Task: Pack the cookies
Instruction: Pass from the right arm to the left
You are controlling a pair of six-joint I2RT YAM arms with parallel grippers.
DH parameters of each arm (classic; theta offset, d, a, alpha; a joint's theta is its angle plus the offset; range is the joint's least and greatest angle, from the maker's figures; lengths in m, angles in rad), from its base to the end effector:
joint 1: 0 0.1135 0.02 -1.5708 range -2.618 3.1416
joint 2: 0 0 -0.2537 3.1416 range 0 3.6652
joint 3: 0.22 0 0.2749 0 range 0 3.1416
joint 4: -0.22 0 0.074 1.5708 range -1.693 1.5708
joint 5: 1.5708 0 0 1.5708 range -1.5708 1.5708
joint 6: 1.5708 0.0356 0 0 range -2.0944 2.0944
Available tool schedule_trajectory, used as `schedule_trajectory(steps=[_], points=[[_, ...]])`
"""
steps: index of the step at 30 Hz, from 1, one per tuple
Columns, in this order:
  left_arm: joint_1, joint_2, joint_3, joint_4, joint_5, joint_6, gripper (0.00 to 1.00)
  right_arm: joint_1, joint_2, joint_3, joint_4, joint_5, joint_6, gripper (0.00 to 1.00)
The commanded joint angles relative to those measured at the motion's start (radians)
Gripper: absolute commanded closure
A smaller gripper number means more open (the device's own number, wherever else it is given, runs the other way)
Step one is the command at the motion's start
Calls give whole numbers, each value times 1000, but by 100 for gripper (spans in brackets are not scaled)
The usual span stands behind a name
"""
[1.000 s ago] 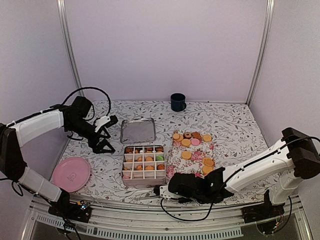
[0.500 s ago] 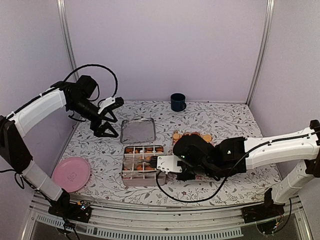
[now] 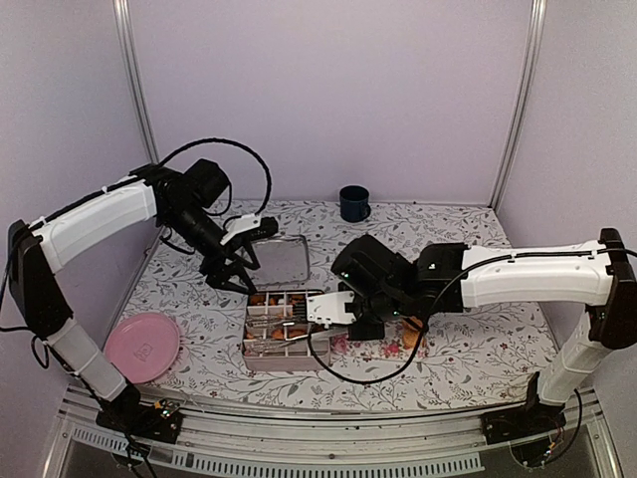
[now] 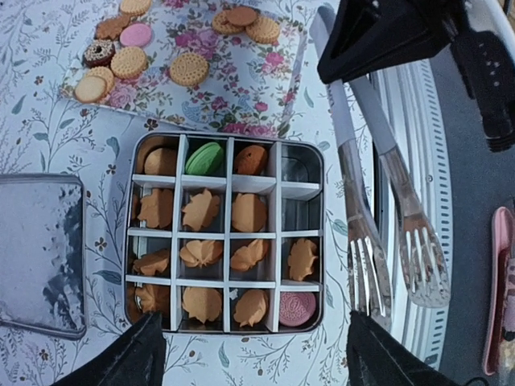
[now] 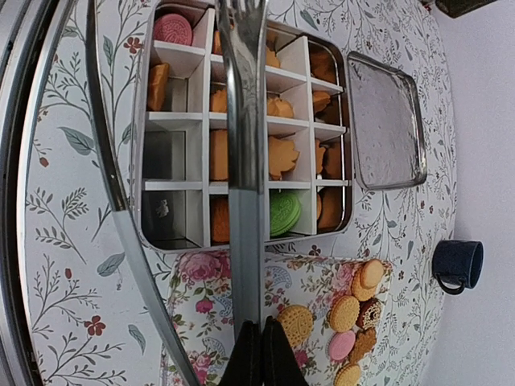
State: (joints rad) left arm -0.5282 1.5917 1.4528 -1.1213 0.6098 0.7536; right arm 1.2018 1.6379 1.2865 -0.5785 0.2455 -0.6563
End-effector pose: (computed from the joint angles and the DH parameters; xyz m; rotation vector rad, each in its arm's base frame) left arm 0.2755 -0.1843 0.2912 1.6975 2.0561 -0.7859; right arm 0.1431 0.3461 0.2436 -1.9109 1.5538 -0.0724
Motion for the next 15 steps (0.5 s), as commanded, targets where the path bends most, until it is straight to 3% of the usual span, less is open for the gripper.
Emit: schedule_trajectory(steps=[1,15], points=[[-41,13,13,-11,-21,-23,24,-20,29,79,-29,-47,-10,100],[-111,-13,-69,-18,-98,-37,26,-57,105,135,-79,-49,7,100]])
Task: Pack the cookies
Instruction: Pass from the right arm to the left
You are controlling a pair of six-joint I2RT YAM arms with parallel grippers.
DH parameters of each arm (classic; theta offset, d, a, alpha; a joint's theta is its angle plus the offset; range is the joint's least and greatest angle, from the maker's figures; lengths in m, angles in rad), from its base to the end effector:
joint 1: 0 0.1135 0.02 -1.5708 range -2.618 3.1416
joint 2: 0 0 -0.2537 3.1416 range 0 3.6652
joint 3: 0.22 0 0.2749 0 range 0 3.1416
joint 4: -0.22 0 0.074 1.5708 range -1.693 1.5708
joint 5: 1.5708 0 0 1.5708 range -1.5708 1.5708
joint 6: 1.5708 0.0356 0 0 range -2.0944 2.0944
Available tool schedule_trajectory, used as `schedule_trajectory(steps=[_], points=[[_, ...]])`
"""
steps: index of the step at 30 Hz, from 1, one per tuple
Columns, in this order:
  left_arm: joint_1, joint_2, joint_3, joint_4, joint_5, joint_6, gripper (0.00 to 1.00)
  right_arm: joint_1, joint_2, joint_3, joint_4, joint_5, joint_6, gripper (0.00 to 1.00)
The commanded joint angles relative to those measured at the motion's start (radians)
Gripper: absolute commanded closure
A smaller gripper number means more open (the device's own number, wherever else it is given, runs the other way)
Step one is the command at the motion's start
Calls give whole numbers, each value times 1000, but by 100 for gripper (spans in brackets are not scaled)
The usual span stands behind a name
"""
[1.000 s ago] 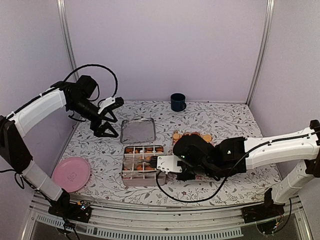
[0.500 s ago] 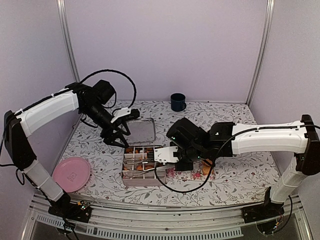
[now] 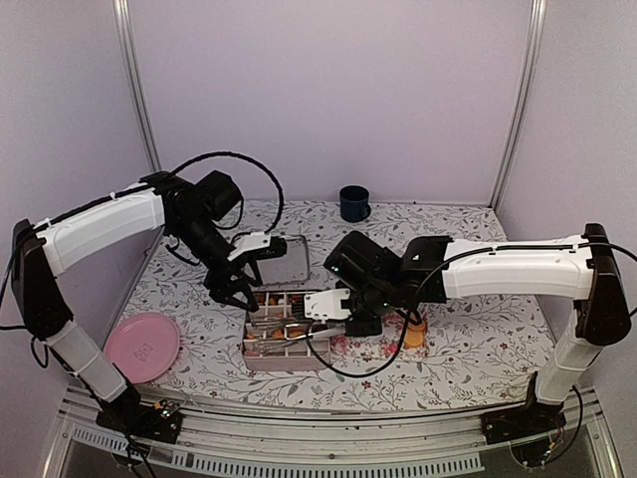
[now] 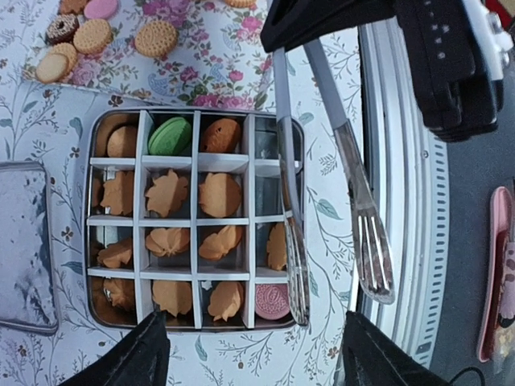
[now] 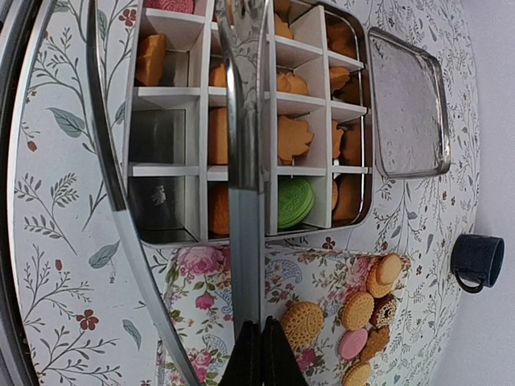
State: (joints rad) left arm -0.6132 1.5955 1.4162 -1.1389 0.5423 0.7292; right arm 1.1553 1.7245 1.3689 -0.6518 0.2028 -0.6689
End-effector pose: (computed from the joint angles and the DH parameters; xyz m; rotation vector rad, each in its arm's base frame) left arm 0.2569 -0.2032 0.2771 1.7972 2.1058 -0.7475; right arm 0.1637 0.3533 0.2350 -1.9683 1.6184 -0.0740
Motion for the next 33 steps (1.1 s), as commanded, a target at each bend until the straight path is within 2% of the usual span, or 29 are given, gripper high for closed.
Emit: schedule_trajectory(steps=[1,6,12,19,20,22,23,26,29,30,31,32,33], points=[[-31,-17,-46,10,-45,-17,26,-11,21,62,-5,-4,23,100],[-54,-1,-82,58,-104,-37,33,-13,51,99,-6,2,30,100],[-63,26,-79,81,-138,-42,50,-14,87,153,-22,-4,45,100],[-66,45,-87,93,-164,-50,77,-15,100,194,-24,19,67,100],[-67,46,-89,93,-166,-50,82,-16,101,197,-21,24,72,100],[-69,52,-88,93,-168,-53,100,-16,105,204,-16,34,83,100],[-69,55,-85,95,-169,-58,100,-16,104,207,-13,37,90,98],[-69,58,-69,102,-160,-70,100,-25,103,224,7,53,113,83],[-66,57,-59,130,-148,-88,100,-65,82,262,31,33,179,60],[-63,58,-54,143,-139,-97,100,-83,64,270,46,15,212,39],[-56,60,-48,152,-119,-106,100,-111,40,274,69,-11,231,10],[-48,63,-39,160,-80,-117,100,-136,12,273,95,-48,258,0],[-37,69,-29,164,-41,-127,100,-166,-22,268,127,-92,283,1]])
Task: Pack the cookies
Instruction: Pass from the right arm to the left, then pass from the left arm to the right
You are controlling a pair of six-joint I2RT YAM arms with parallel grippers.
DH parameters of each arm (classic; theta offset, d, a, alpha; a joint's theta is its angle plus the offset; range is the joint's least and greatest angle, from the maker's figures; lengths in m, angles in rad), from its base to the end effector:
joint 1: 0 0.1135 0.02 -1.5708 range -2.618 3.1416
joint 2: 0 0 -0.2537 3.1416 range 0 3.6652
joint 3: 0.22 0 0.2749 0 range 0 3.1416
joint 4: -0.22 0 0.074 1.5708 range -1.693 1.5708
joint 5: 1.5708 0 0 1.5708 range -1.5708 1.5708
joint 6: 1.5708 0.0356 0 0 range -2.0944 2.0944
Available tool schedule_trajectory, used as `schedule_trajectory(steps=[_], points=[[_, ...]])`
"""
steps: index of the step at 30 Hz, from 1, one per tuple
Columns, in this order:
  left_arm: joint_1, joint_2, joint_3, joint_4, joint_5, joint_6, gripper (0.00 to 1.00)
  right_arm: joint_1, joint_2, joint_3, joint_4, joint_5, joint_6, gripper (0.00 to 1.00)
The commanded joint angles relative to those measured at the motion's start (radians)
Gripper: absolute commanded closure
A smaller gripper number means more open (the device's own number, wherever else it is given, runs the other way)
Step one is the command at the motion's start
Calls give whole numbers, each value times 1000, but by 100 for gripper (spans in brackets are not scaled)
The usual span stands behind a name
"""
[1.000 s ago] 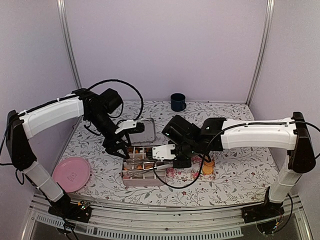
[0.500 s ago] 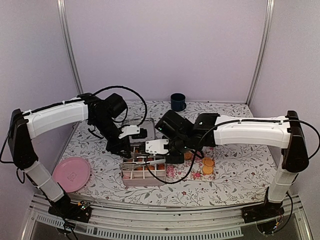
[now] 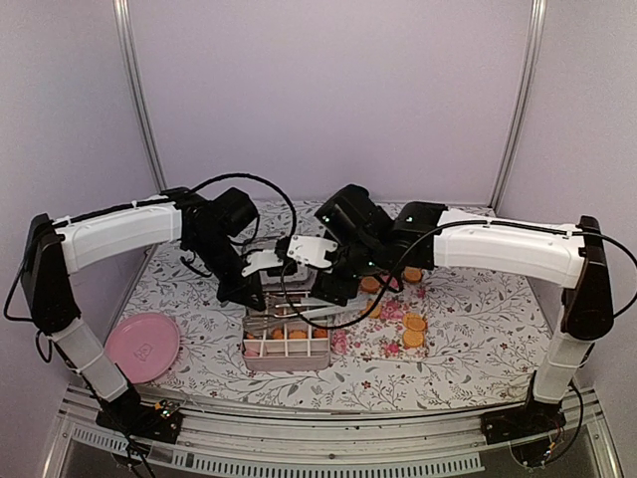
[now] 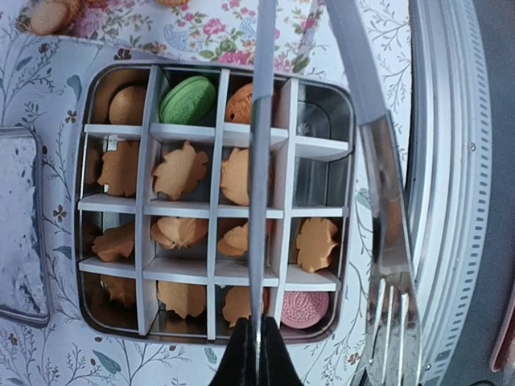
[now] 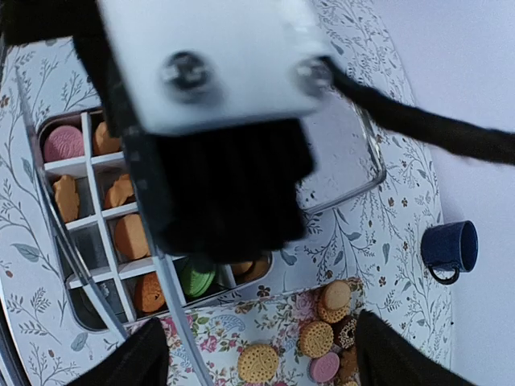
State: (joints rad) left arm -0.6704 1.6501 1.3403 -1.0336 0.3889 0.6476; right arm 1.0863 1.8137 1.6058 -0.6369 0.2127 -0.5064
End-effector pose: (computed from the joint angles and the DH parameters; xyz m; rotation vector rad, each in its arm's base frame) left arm 0.2565 -0.2206 0.2376 1.8062 2.2267 -0.5682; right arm 0.2061 0.3754 0.2817 -1.6397 1.7397 0.0150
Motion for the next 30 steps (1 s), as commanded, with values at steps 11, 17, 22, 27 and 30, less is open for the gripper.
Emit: schedule_trajectory(steps=[11,17,22,27,30], points=[[219,60,182,176,635,-309,100,-412,-567,-490,848,-463,775,1],[232,44,163,302,744,-451,100,-473,-552,-612,1068,-657,959,1],[232,29,123,419,817,-545,100,-472,-411,-599,1213,-840,1051,1],[232,4,80,520,828,-606,100,-470,-314,-590,1412,-940,1140,0],[232,13,77,536,836,-621,100,-458,-256,-539,1437,-966,1169,1]])
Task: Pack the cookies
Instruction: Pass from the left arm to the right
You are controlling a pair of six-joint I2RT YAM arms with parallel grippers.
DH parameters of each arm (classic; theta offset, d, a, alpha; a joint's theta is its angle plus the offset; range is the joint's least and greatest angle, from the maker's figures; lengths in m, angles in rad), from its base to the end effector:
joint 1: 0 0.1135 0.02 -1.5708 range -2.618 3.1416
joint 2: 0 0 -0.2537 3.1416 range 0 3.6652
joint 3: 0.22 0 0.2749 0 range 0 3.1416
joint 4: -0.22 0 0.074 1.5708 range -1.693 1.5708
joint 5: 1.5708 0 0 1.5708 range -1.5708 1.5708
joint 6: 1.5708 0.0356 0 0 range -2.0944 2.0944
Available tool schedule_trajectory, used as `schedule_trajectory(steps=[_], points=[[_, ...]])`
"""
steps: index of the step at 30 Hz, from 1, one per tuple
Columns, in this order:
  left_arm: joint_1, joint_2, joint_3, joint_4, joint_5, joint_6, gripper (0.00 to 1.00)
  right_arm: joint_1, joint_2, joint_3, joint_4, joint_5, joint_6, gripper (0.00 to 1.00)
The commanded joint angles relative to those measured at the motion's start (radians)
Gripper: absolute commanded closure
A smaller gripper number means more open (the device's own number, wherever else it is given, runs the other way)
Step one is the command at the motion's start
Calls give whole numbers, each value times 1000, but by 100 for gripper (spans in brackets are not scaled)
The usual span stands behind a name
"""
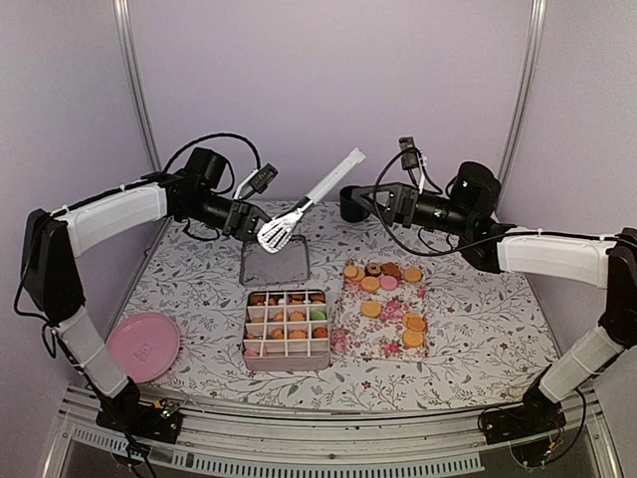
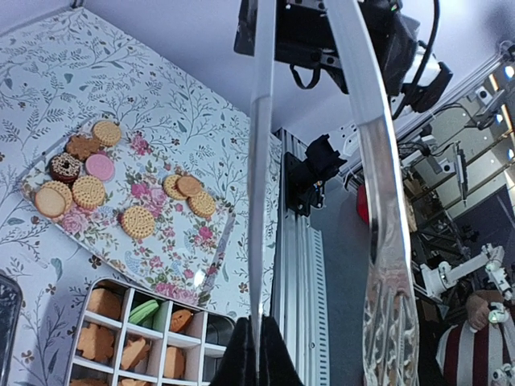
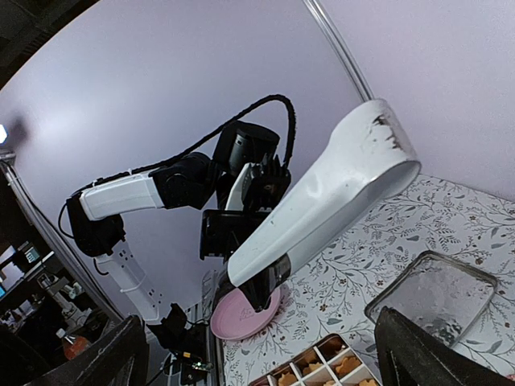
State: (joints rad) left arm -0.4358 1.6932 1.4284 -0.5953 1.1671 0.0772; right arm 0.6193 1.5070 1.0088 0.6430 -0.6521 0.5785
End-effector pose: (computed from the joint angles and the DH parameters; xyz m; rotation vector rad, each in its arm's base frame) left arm 0.3334 -0.1914 0.2863 1.0769 1.9864 -1.5710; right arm 0.2882 0.2320 0.3060 -0.6235 1.5035 1.4116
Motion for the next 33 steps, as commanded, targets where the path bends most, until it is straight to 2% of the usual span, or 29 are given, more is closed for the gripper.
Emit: schedule_trajectory(steps=[1,6,16,22,27,33], points=[[-3,-29,-12,107,61,-57,100,13,70,74,160,-111,86,1],[-8,-25,-14,139,73,-77,100,32,158,140,162,-125,105,8],[-17,-20,-25,143,76,-73,100,41,263,234,239,-126,154,15],[-17,-23,-35,144,67,-63,100,46,333,307,305,-179,217,31],[-15,-33,-45,141,61,-50,100,47,360,343,319,-221,252,50],[-14,-35,-43,100,55,-4,100,25,360,359,319,-314,273,57]])
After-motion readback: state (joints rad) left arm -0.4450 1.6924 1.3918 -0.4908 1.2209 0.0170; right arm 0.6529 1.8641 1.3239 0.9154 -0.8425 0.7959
